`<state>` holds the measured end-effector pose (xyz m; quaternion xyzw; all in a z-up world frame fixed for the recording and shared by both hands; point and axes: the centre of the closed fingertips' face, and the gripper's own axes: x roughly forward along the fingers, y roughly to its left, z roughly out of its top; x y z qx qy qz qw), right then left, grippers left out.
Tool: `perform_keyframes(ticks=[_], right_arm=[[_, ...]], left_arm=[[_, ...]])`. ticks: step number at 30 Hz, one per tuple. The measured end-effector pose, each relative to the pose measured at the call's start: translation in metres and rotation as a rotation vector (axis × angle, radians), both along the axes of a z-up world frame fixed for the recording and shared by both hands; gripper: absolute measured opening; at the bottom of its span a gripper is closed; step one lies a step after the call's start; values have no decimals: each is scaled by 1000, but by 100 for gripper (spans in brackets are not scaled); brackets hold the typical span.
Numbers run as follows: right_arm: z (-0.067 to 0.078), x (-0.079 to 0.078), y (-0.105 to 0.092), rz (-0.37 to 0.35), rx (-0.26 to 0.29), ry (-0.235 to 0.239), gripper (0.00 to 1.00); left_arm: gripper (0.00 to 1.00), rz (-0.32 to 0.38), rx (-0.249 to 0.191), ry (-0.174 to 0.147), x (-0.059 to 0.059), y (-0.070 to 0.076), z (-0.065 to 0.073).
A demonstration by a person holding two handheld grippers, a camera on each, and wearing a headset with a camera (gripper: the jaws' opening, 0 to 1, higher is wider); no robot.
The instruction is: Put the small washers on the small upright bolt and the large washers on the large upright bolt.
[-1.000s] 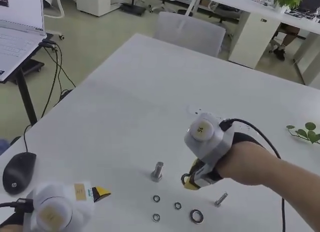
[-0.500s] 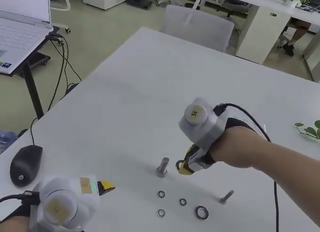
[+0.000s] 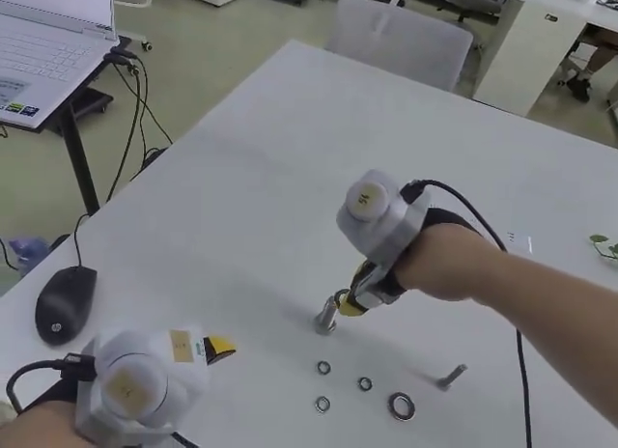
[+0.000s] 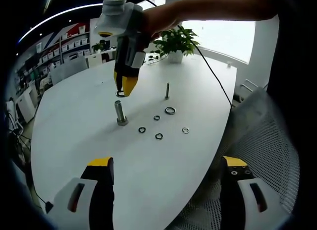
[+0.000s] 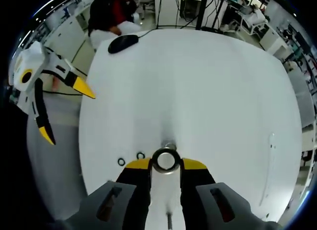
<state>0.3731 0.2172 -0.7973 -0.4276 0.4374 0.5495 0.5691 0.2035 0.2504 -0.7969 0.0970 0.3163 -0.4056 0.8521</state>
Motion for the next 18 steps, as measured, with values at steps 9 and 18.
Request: perform_keyframes(ticks=[9,18], right_arm=[[-8,6,7,16,-19,-5,21],[-16,8,12,29,-43,-1,21]], left_arm=[[89,2,3,5,0,1,-1],[88,9,8,10,1,4,-4]])
